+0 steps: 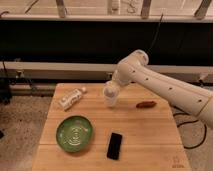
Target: Place the white sponge in the ceramic cup
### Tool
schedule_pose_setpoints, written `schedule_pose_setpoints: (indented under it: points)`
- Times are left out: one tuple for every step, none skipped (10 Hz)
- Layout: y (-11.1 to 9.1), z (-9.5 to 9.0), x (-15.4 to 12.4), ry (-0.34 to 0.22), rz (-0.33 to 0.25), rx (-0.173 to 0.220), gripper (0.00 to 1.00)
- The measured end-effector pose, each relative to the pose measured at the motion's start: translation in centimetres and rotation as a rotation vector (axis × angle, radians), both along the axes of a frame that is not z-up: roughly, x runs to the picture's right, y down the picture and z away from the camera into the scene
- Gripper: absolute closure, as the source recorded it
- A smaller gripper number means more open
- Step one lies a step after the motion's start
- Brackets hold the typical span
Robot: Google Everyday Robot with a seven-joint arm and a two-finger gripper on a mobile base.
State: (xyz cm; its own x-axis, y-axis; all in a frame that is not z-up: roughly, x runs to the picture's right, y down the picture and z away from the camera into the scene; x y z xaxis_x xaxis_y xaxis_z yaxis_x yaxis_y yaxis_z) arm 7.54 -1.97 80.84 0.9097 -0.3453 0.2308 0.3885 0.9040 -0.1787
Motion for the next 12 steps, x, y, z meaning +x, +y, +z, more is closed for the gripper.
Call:
schedule_pose_setpoints:
  points:
    - [0.2, 0.4, -0.1, 0.011, -0.009, 0.006, 0.65]
    - [0.3, 0.7, -0.3, 0.017, -0.013, 0.009, 0.54]
    - [0.3, 0.9, -0.1, 0.027, -0.014, 0.014, 0.43]
    - [0.4, 1.2, 0.0, 0.036, -0.014, 0.019, 0.32]
    - [0.4, 1.4, 0.1, 0.042, -0.012, 0.021, 0.24]
    - [0.3, 1.6, 0.3, 0.048, -0.008, 0.023, 0.20]
    - [0.3, 1.7, 0.5, 0.051, -0.004, 0.023, 0.20]
    - [0.3, 1.8, 0.5, 0.050, -0.001, 0.025, 0.20]
    - [0.3, 1.8, 0.5, 0.046, 0.002, 0.027, 0.20]
    - [0.2, 1.7, 0.4, 0.038, 0.007, 0.028, 0.20]
    - [0.1, 1.5, 0.4, 0.025, 0.018, 0.029, 0.20]
    - [-0.1, 1.4, 0.6, 0.014, 0.034, 0.033, 0.20]
